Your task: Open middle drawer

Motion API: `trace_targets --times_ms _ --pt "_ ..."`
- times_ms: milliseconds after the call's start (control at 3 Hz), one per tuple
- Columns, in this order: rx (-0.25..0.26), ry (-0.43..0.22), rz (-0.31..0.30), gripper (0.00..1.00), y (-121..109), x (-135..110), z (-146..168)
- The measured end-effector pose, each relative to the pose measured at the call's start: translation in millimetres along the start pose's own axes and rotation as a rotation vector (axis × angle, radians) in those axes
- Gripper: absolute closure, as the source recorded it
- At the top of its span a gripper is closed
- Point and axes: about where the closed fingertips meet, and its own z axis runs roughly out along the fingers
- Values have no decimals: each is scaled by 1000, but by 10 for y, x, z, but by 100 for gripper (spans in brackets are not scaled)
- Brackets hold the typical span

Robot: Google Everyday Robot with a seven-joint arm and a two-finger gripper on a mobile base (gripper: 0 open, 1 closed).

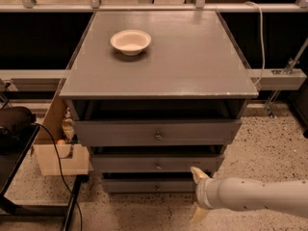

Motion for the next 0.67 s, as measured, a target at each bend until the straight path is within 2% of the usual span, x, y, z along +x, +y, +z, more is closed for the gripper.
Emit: trace_targets --times_ms 333,667 --pt "20 -18 -26 0 -111 -162 79" --pt "22 -8 -23 0 -100 -77 80"
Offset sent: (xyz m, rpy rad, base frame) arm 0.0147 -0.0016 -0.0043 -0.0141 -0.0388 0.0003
